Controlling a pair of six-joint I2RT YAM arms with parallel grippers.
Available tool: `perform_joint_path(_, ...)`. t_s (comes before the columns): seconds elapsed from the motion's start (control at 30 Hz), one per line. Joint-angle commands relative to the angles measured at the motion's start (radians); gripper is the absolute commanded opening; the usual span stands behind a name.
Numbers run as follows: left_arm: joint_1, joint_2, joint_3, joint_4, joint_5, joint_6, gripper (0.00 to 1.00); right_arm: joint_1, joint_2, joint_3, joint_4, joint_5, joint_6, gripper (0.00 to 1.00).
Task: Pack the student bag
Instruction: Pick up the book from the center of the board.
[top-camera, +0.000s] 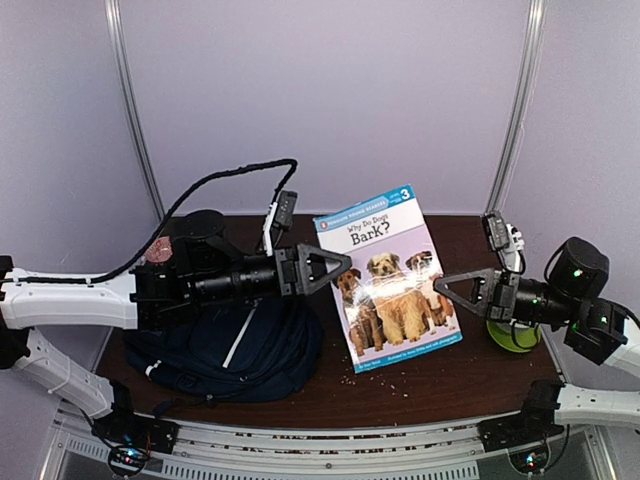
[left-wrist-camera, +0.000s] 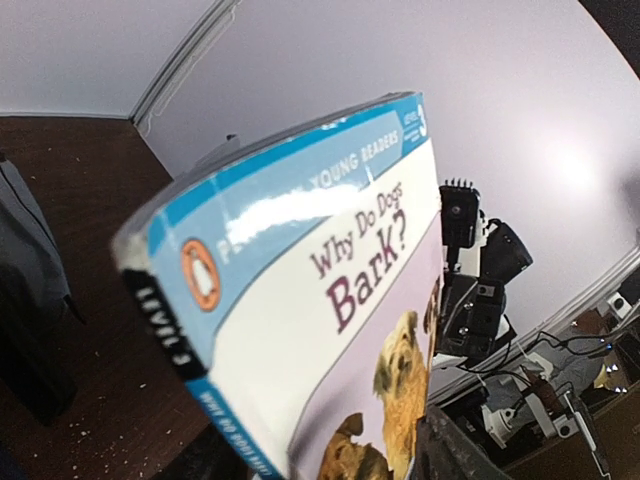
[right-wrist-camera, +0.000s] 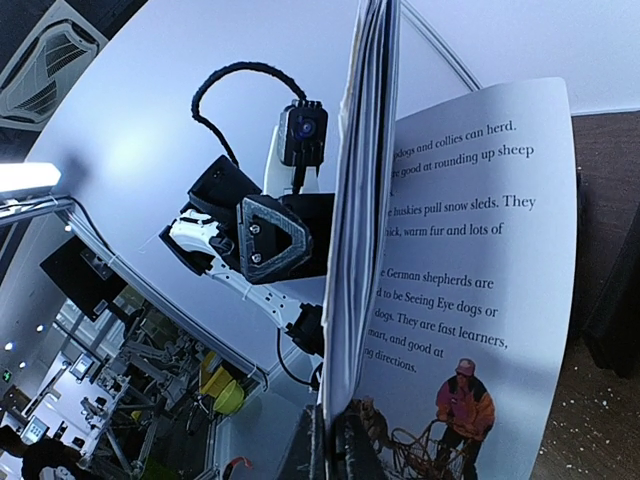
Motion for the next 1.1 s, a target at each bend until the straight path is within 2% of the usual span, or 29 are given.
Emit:
perform_joint_path(0.0,0.007,0.006,-0.024,0.175,0.088,-0.039,0.95,0.027,0.021,-0.003,0.127,-0.024,0.001,0.0)
perform_joint_path(0.1,0.011,0.026,-0.032,0.225,0.121,-0.054,0.83,0.048,0.048,0.005,0.141,-0.043,-0.009,0.0)
perform_joint_path(0.17,0.018,0.031,-0.041,0.266,0.14,-0.067,0.69,0.057,0.067,0.025,0.12,-0.054,-0.031,0.0)
perform_joint_path(0.27,0.029,0.011,-0.067,0.291,0.13,-0.072,0.42,0.062,0.079,0.068,0.044,-0.043,-0.081,0.0)
perform_joint_path(0.3,0.033,-0.002,-0.075,0.29,0.12,-0.068,0.27,0.063,0.079,0.078,0.027,-0.033,-0.093,0.0)
perform_joint_path(0.37,0.041,-0.035,-0.087,0.271,0.086,-0.055,0.04,0.062,0.074,0.095,-0.012,0.005,-0.113,0.0)
perform_joint_path(0.4,0.044,-0.056,-0.091,0.254,0.063,-0.044,0.0,0.062,0.073,0.102,-0.027,0.024,-0.118,0.1)
perform_joint_path(0.43,0.046,-0.078,-0.093,0.231,0.033,-0.034,0.0,0.063,0.072,0.107,-0.041,0.045,-0.122,0.36)
perform_joint_path(0.5,0.048,-0.126,-0.086,0.17,-0.038,0.003,0.0,0.065,0.072,0.108,-0.047,0.08,-0.116,0.63)
perform_joint_path(0.57,0.048,-0.181,-0.068,0.104,-0.114,0.05,0.0,0.074,0.072,0.103,-0.027,0.127,-0.101,0.78)
perform_joint_path(0.67,0.048,-0.261,-0.024,0.005,-0.237,0.122,0.0,0.111,0.083,0.075,0.08,0.208,-0.052,0.89)
perform_joint_path(0.7,0.048,-0.283,-0.017,-0.004,-0.284,0.135,0.0,0.133,0.09,0.059,0.134,0.239,-0.033,0.96)
perform_joint_path(0.73,0.048,-0.301,-0.015,-0.004,-0.313,0.144,0.0,0.153,0.103,0.044,0.186,0.275,-0.016,0.99)
perform_joint_path(0.87,0.048,-0.353,-0.029,0.054,-0.391,0.154,0.0,0.238,0.201,0.023,0.39,0.378,0.041,1.0)
perform_joint_path(1.07,0.048,-0.368,-0.07,0.21,-0.384,0.106,0.0,0.271,0.402,0.076,0.637,0.384,0.152,1.0)
